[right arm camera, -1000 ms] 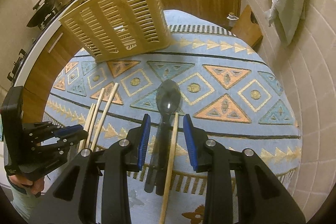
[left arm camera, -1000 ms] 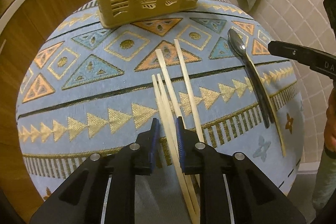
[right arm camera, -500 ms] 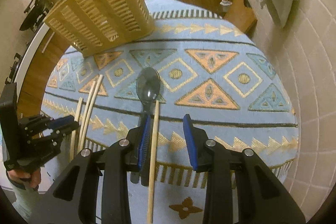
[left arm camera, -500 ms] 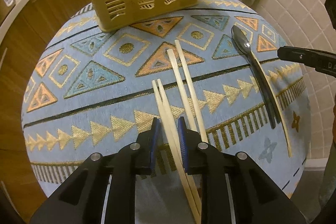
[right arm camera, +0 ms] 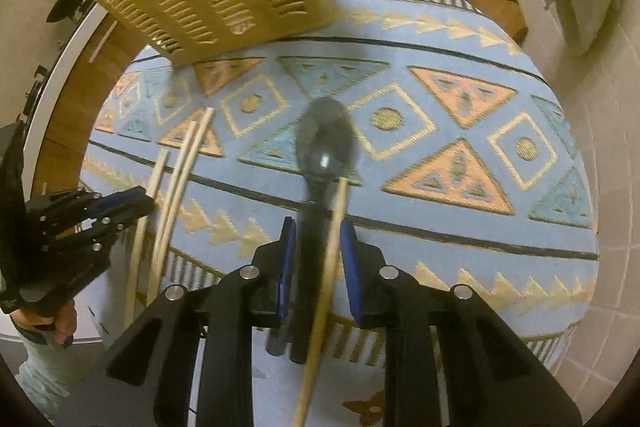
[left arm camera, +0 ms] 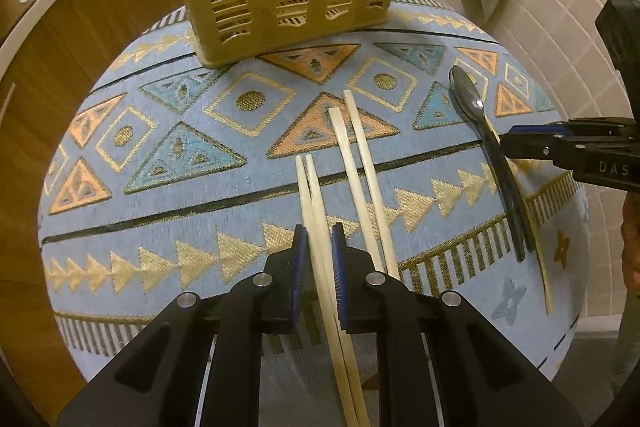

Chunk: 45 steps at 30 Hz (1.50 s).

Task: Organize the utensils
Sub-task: 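Grasp wooden chopsticks with the left tool while the right tool grasps a dark spoon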

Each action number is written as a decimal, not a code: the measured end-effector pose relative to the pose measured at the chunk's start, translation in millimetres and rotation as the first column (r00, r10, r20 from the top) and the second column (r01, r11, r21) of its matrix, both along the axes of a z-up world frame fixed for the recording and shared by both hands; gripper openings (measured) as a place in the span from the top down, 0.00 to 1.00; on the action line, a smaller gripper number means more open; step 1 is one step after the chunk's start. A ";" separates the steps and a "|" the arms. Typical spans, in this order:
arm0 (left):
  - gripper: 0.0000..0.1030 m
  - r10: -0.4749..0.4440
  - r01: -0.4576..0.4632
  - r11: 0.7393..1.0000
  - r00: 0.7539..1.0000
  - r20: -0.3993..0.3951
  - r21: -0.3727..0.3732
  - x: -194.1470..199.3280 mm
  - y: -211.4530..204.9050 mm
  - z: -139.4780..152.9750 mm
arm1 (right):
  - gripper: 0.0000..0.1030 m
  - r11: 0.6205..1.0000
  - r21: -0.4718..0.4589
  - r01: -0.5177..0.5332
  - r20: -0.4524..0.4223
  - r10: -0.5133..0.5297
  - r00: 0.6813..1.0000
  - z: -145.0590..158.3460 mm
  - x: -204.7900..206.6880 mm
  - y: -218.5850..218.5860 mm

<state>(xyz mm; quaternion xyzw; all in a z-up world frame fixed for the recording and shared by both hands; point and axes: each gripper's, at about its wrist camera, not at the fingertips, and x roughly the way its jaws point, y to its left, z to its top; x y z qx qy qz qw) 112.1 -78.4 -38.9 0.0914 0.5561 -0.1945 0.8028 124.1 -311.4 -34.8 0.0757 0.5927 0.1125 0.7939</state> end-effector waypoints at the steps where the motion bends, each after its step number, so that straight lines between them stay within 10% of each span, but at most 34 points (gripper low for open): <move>1: 0.89 -0.002 0.002 1.000 1.000 0.002 0.003 -0.7 -0.7 -0.1 | 0.80 1.000 -0.009 -0.001 0.003 0.001 1.000 0.4 1.6 2.1; 25: 0.90 -0.040 0.039 0.998 0.999 0.011 0.053 2.7 -9.3 3.5 | 0.90 0.998 -0.043 -0.039 -0.003 0.039 0.999 -2.7 12.6 12.8; 34: 1.00 0.057 -0.033 0.982 0.991 0.123 -0.188 -7.6 21.1 35.8 | 0.90 0.994 0.092 -0.056 0.168 0.040 0.985 31.3 -9.7 2.2; 38: 1.00 0.024 -0.011 0.977 0.998 0.057 -0.213 -3.5 22.7 32.4 | 0.90 0.992 0.109 -0.061 0.189 0.040 0.981 36.8 -11.3 3.6; 45: 0.69 -0.096 0.090 0.985 0.995 -0.034 -0.148 -17.9 2.2 18.9 | 0.90 0.991 0.118 -0.061 0.153 0.043 0.987 25.8 -13.0 2.0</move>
